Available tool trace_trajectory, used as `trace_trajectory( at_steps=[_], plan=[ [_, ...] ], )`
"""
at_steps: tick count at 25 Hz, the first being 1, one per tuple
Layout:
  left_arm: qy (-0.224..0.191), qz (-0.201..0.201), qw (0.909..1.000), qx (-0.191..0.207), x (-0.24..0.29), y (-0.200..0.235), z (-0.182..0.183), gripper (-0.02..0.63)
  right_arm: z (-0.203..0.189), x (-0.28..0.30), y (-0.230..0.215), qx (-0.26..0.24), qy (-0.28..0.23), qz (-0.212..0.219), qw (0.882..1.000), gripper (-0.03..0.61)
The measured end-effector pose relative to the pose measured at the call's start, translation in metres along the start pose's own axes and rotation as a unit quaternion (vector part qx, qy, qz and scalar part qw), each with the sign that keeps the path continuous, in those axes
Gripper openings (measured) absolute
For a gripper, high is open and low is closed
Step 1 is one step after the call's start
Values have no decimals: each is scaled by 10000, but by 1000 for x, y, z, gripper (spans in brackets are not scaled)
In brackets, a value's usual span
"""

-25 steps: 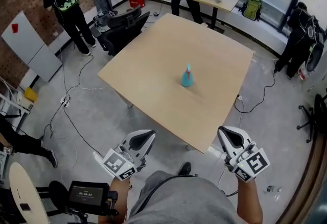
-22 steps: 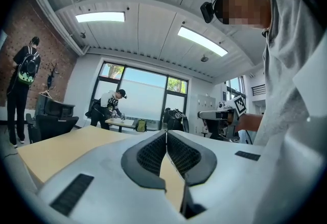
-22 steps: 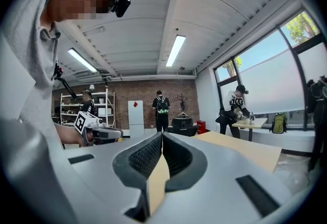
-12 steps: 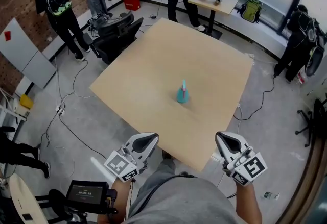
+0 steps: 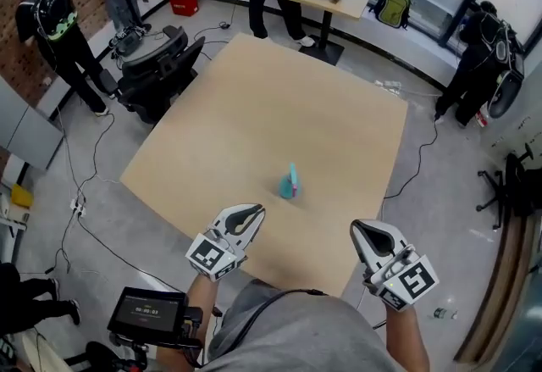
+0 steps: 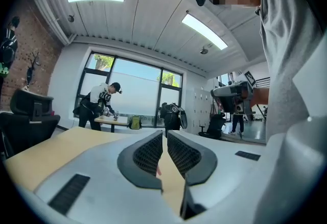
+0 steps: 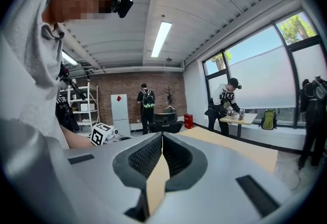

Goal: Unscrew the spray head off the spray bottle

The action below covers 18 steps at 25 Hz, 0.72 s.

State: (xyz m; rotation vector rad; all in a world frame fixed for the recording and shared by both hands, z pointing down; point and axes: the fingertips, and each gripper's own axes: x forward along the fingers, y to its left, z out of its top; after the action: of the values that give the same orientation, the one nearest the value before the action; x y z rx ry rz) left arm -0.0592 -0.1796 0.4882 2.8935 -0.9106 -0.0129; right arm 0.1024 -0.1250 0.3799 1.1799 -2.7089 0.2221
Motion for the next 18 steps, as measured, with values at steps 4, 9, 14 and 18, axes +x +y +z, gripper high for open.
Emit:
trace_trajectory(
  at_steps=[4, 9, 14, 18],
  plan=[
    [545, -349, 9978, 123, 41, 32, -57, 161, -9, 18, -15, 160, 214, -203, 9994, 6],
    [1334, -720, 9863, 647, 100, 49, -143, 403, -19, 20, -38, 307, 484, -549, 9968, 6],
    [1875, -1031, 9724, 929, 156, 52, -212, 446, -23, 14, -61, 440, 716, -902, 9924, 6],
    [1990, -1176, 9680, 977, 186, 51, -236, 445, -33, 20, -70, 571, 911, -1050, 9886, 6]
  ],
)
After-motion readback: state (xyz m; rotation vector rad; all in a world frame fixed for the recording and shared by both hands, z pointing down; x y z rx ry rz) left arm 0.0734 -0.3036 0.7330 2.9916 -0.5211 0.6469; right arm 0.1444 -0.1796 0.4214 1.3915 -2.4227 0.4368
